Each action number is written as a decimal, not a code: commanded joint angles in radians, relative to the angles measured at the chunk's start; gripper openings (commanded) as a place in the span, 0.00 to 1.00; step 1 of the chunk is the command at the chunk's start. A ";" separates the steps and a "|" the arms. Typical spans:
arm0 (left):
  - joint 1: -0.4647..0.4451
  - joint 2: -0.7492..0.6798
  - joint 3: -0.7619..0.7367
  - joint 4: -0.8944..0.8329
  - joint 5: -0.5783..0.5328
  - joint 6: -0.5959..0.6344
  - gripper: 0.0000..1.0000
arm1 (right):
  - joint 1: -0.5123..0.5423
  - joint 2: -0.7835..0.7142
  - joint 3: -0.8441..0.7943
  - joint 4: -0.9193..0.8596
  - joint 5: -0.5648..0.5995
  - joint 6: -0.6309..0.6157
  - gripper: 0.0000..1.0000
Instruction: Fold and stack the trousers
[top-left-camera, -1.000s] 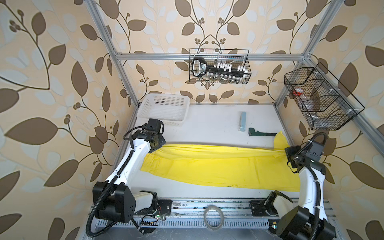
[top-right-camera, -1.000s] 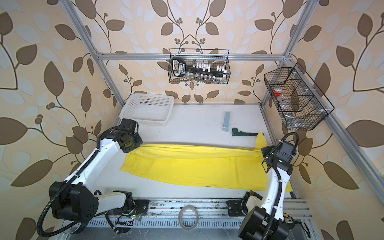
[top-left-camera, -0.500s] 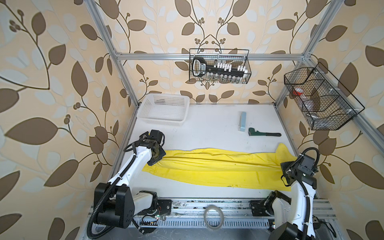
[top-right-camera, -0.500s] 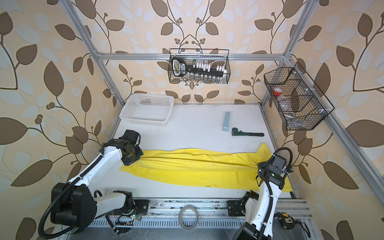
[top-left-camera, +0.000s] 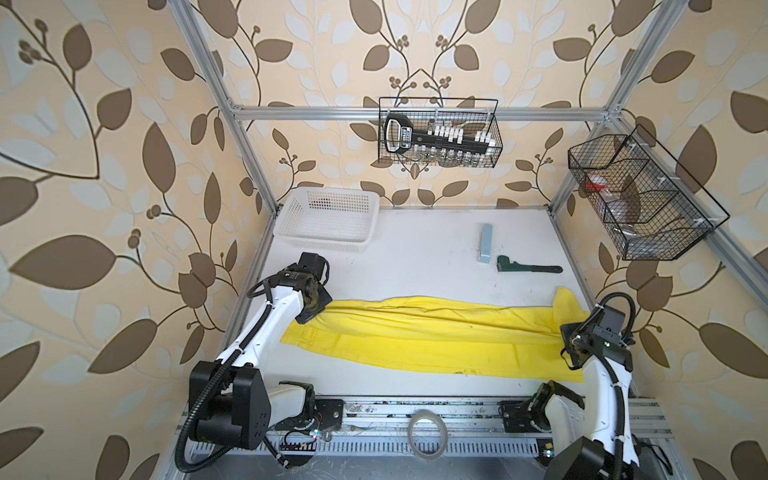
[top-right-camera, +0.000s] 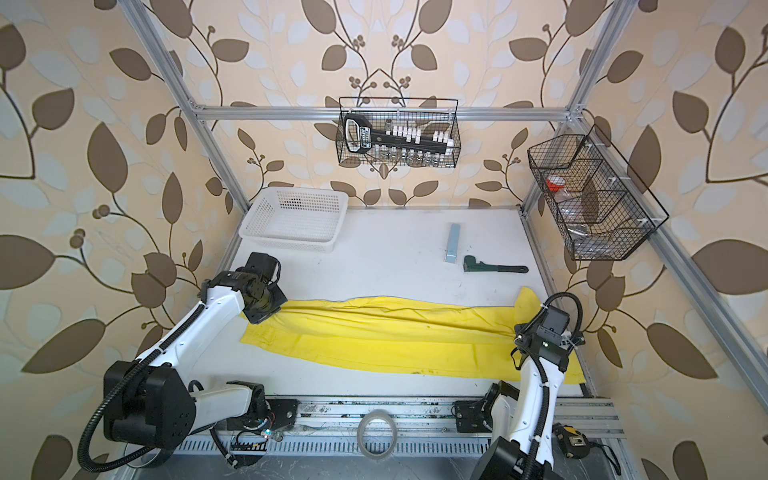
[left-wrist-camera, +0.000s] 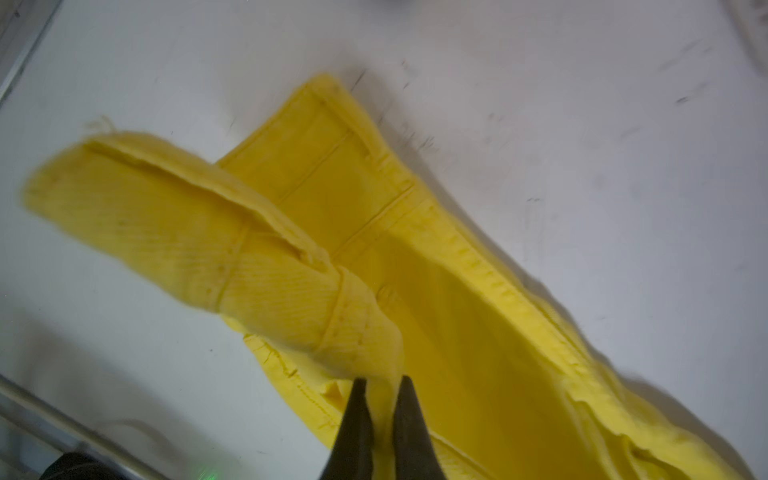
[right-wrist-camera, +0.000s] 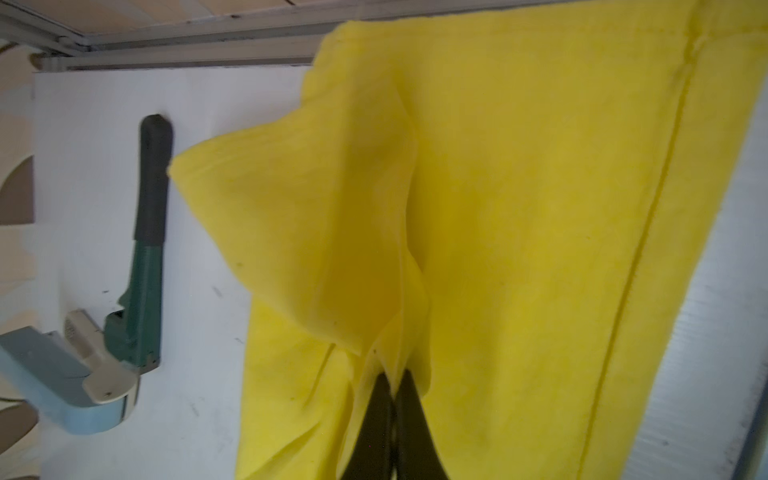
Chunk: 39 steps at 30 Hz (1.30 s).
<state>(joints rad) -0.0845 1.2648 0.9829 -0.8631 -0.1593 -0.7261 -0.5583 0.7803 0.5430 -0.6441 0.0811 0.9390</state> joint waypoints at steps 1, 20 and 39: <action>0.014 0.044 0.131 0.018 -0.089 0.067 0.00 | 0.070 0.043 0.134 0.150 0.111 0.018 0.00; 0.025 0.391 0.527 0.132 -0.063 0.155 0.00 | 0.114 0.290 0.295 0.569 0.082 0.035 0.00; 0.046 0.410 0.460 0.291 0.063 0.194 0.00 | 0.055 0.245 0.214 0.656 -0.089 0.017 0.00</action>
<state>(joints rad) -0.0704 1.6829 1.4750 -0.6247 -0.0517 -0.5488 -0.4870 1.0901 0.7631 -0.0513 -0.0502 1.0126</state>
